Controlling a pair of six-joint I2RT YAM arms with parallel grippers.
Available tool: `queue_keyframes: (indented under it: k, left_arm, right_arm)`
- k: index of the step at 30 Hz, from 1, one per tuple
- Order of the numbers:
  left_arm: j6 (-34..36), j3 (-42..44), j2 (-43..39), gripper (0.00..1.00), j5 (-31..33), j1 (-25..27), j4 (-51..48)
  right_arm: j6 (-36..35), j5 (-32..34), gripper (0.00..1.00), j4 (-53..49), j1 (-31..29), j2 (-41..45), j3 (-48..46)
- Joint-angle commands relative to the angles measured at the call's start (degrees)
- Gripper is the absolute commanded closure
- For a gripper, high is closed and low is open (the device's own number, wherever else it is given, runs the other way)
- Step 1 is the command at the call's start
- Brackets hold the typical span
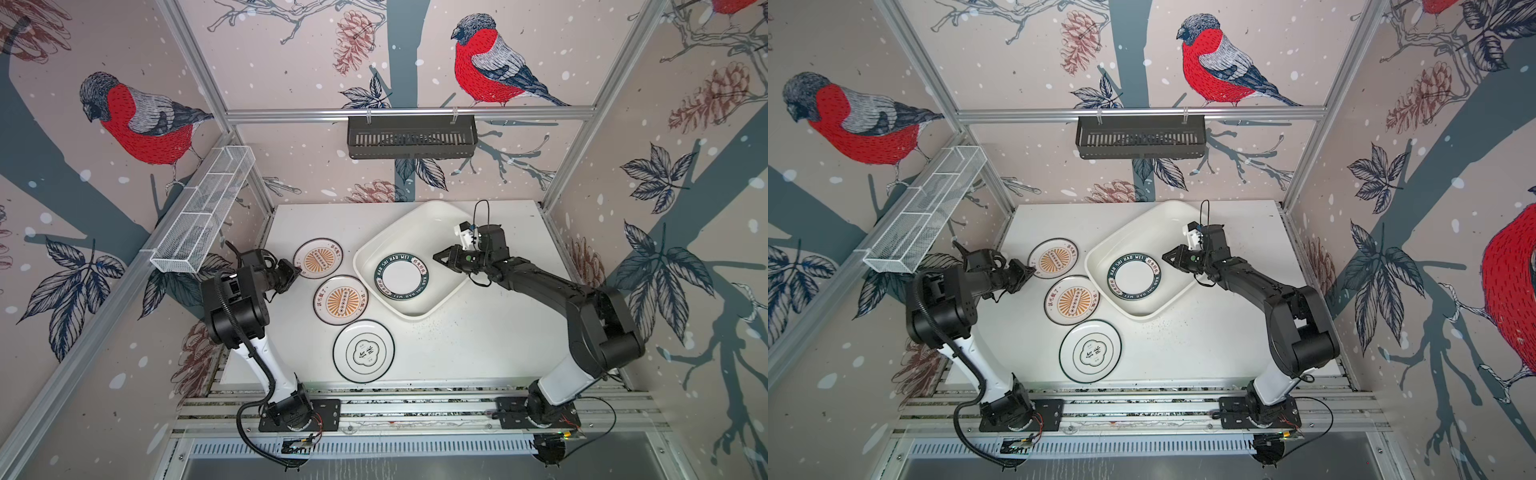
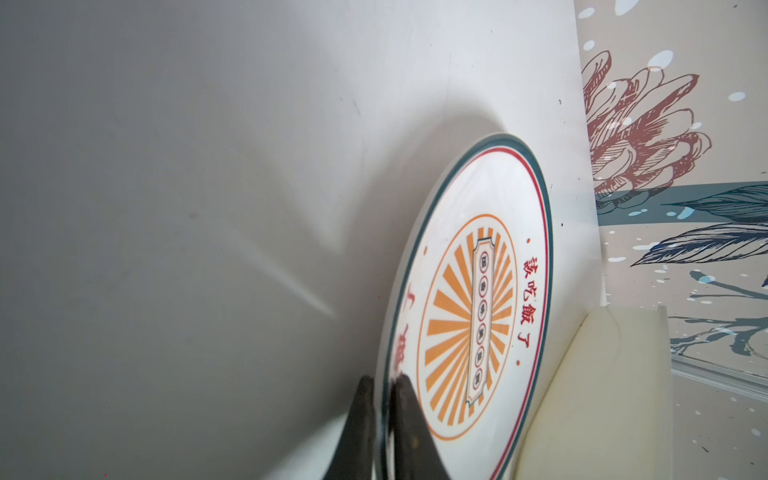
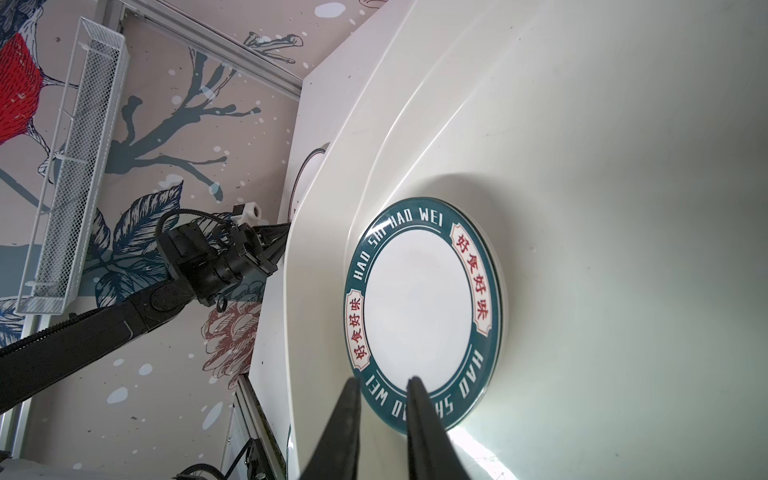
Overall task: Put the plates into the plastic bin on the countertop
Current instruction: 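Lower the left gripper onto the sunburst plate's rim and close it, then tilt the sunburst plate up on edge with the left gripper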
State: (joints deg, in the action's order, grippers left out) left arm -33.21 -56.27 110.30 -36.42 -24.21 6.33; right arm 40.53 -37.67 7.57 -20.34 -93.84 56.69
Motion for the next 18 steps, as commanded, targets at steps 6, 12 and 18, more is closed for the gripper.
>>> queue_keyframes:
  k: [6, 12, 18]
  left_arm:
    - [-4.0, 0.9, -1.9, 0.94, 1.3, 0.4, 0.2]
    - [-4.9, 0.7, -2.0, 0.99, 0.6, 0.5, 1.2]
    - [-7.5, 0.4, -1.9, 1.00, -2.8, 0.5, 4.6]
  right_arm:
    - [0.4, -1.3, 0.78, 2.0, -0.3, -1.1, 1.0]
    - [0.8, -1.3, 0.78, 2.7, -0.5, -1.3, 0.9]
    - [0.8, -1.2, 0.78, 2.8, -0.6, -1.3, 1.0]
